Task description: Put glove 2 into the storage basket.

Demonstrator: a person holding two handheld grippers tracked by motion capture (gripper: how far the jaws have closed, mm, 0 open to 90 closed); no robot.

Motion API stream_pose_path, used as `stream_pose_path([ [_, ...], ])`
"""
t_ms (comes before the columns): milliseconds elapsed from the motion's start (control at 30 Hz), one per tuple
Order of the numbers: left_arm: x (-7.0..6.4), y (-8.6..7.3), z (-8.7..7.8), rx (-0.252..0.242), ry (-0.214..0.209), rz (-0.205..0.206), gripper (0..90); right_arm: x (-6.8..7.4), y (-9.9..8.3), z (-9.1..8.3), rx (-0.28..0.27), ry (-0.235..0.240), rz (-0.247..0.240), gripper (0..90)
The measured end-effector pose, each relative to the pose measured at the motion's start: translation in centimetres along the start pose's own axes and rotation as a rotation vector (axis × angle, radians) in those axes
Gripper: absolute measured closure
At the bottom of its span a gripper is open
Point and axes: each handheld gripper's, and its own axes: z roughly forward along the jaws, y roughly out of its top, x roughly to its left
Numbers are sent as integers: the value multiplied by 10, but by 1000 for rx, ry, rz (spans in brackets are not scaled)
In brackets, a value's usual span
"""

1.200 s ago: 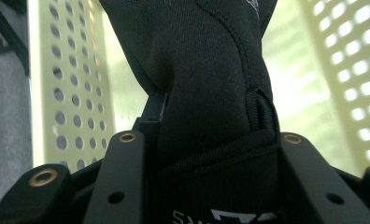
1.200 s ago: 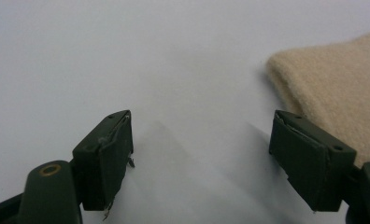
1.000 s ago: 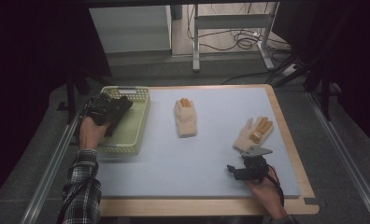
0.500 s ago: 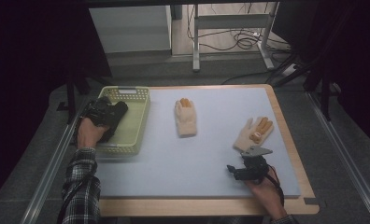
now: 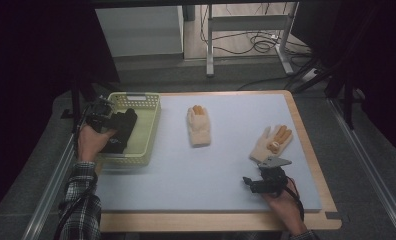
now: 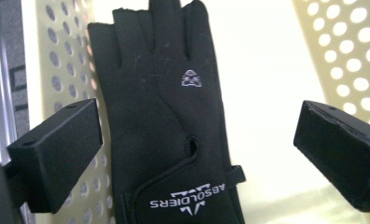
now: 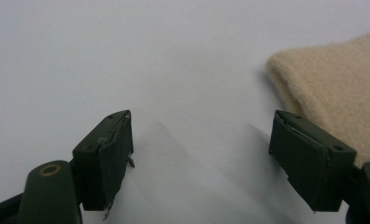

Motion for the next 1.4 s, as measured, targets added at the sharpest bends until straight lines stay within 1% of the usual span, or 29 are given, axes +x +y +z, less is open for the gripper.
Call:
stream_pose_path([
  [67,-3,0,-3,-6,8,16,12,0,0,0,0,-1,0,213],
  [133,-6,0,-7,-16,3,34,11,0,0,0,0,-1,0,213],
  [267,-14,0,-16,-56,-4,76,9,0,0,0,0,0,0,213],
  [367,-25,0,-22,-83,-2,100,12,0,0,0,0,-1,0,213],
  [433,-34,0,-26,-101,-10,129,12,0,0,0,1,-1,0,213],
  [533,-47,-1,-31,-126,-26,168,10,0,0,0,1,-1,-1,213],
  [667,-62,-2,-36,-163,-57,205,8,0,0,0,1,-1,-1,213],
  [900,-84,-10,-43,-215,-109,241,0,0,0,0,2,-1,-2,213],
  [1133,-107,-22,-49,-262,-163,276,0,0,0,0,3,-1,-1,213],
  [1200,-116,-27,-51,-278,-178,295,0,0,0,0,3,-1,0,213],
  [1333,-134,-38,-53,-296,-183,348,0,0,0,0,3,-1,0,213],
  [1400,-142,-42,-54,-304,-197,365,0,0,0,0,3,-1,0,213],
])
